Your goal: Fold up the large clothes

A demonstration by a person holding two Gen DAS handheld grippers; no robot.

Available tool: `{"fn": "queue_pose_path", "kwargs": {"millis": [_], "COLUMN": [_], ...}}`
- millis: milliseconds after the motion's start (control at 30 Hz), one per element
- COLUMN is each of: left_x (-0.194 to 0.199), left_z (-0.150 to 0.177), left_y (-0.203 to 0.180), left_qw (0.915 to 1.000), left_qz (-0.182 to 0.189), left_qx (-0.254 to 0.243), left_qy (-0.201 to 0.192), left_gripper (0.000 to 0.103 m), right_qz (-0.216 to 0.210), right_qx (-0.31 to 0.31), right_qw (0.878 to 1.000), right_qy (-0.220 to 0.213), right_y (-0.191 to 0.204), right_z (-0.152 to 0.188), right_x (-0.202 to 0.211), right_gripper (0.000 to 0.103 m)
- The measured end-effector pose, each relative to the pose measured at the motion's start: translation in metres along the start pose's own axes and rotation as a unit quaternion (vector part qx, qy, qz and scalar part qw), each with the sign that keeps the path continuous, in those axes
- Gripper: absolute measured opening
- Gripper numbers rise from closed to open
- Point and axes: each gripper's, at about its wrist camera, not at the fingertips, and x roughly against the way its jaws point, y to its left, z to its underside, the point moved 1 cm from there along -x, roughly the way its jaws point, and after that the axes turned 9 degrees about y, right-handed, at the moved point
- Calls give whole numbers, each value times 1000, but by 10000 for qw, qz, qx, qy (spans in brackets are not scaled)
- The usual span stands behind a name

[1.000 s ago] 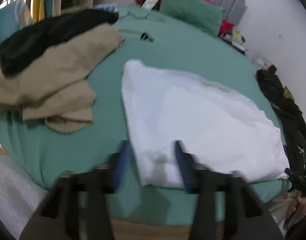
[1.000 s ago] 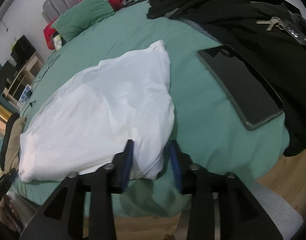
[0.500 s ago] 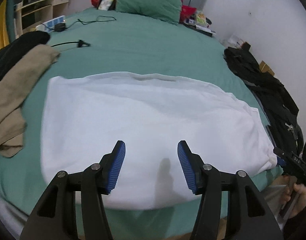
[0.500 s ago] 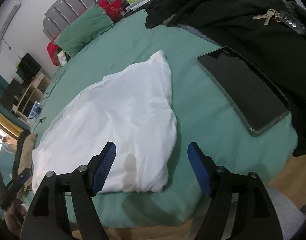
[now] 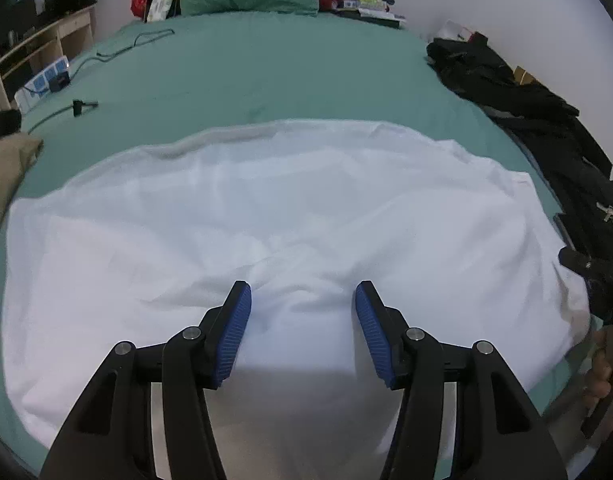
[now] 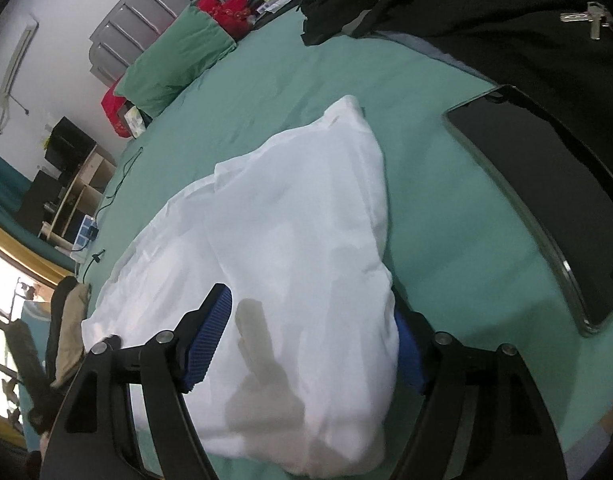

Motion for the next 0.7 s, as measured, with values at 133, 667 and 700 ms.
{"fn": "queue_pose_path", "kwargs": {"millis": [133,667,700], "left_x": [-11,-12,-12], "left_z": [1,2,2], "left_y": [17,10,9], "left_qw": [9980,9975,9978], "left_qz": [411,327,306], "left_qx": [477,477,445], "left_qy": [49,398,396], "left_gripper": [57,57,57], "right_qz": [137,-1929,-1937], "right_qx": [48,-260,-234], "right_qw": [9999,9778,9777], "right_qy": [3,774,773], "right_y": [5,29,30], "right_z": [1,11,11], "right_x": [-4,-44,-45], "right_gripper": [75,79,79]}}
